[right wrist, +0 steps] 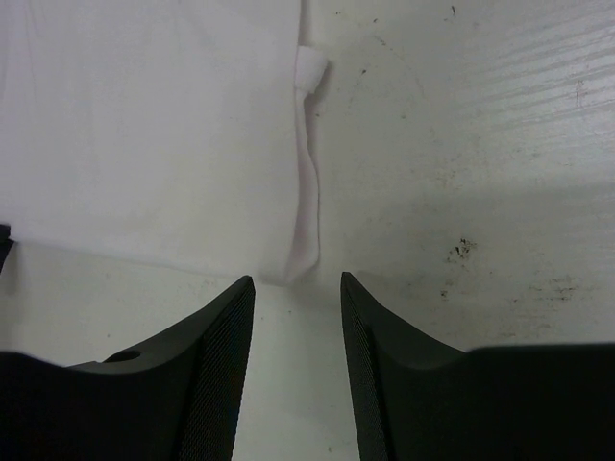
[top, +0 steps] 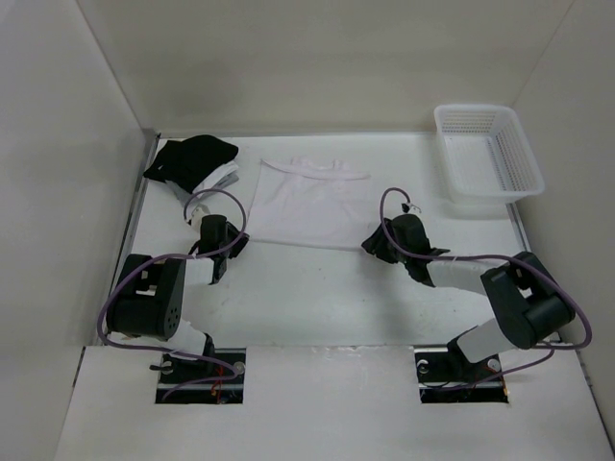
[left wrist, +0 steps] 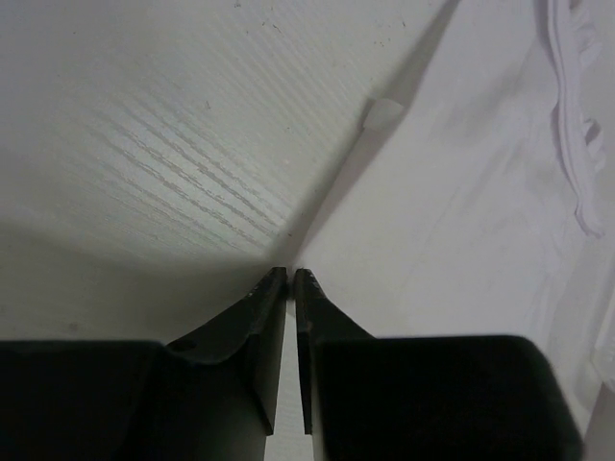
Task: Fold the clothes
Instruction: Fold the tank top
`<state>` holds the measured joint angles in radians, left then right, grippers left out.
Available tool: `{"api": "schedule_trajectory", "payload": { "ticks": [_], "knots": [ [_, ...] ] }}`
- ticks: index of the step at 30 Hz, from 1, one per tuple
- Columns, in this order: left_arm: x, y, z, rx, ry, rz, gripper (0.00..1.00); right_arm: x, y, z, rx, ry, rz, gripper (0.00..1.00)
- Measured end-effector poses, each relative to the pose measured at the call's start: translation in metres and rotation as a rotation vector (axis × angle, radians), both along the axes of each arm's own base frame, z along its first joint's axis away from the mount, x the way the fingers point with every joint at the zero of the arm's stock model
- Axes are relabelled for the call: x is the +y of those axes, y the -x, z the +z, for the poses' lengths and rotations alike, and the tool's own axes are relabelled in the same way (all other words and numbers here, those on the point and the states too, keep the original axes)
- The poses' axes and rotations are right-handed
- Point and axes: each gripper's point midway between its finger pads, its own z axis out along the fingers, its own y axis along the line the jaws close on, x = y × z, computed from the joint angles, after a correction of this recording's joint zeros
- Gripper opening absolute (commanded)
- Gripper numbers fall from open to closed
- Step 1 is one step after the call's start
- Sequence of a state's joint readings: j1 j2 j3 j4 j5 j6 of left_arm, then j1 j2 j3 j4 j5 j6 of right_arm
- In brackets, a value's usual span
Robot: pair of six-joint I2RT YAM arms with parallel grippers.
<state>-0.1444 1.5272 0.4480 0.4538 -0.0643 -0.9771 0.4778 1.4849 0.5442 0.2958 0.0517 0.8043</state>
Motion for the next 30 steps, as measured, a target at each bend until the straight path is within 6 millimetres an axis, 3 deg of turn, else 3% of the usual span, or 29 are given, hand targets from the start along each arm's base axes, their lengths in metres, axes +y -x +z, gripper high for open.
{"api": "schedule_trajectory", "payload": {
  "ticks": [6,14,18,22,24,26,30],
  "knots": [
    [0.001,0.000,0.000,0.002,-0.002,0.002,0.04,0.005,-0.005,-0.009,0.015,-0.021,-0.007,0.41],
    [0.000,0.000,0.000,0.002,-0.002,0.001,0.03,0.009,-0.010,-0.015,0.038,-0.067,-0.025,0.11],
    [0.000,0.000,0.000,0.002,-0.002,0.001,0.00,0.009,-0.010,-0.016,0.046,-0.077,-0.033,0.02],
    [-0.002,0.003,0.012,-0.015,-0.001,-0.006,0.00,0.008,-0.008,-0.005,0.026,-0.080,-0.031,0.00],
    [-0.004,0.007,0.037,-0.066,0.004,-0.016,0.00,0.006,-0.002,0.018,-0.022,-0.084,-0.021,0.00],
    [-0.007,0.013,0.078,-0.160,0.009,-0.030,0.00,0.008,0.008,0.058,-0.110,-0.097,0.002,0.00],
    [-0.002,0.044,0.194,-0.436,0.000,-0.039,0.00,0.016,0.053,0.169,-0.367,-0.152,0.084,0.01]
  ]
}}
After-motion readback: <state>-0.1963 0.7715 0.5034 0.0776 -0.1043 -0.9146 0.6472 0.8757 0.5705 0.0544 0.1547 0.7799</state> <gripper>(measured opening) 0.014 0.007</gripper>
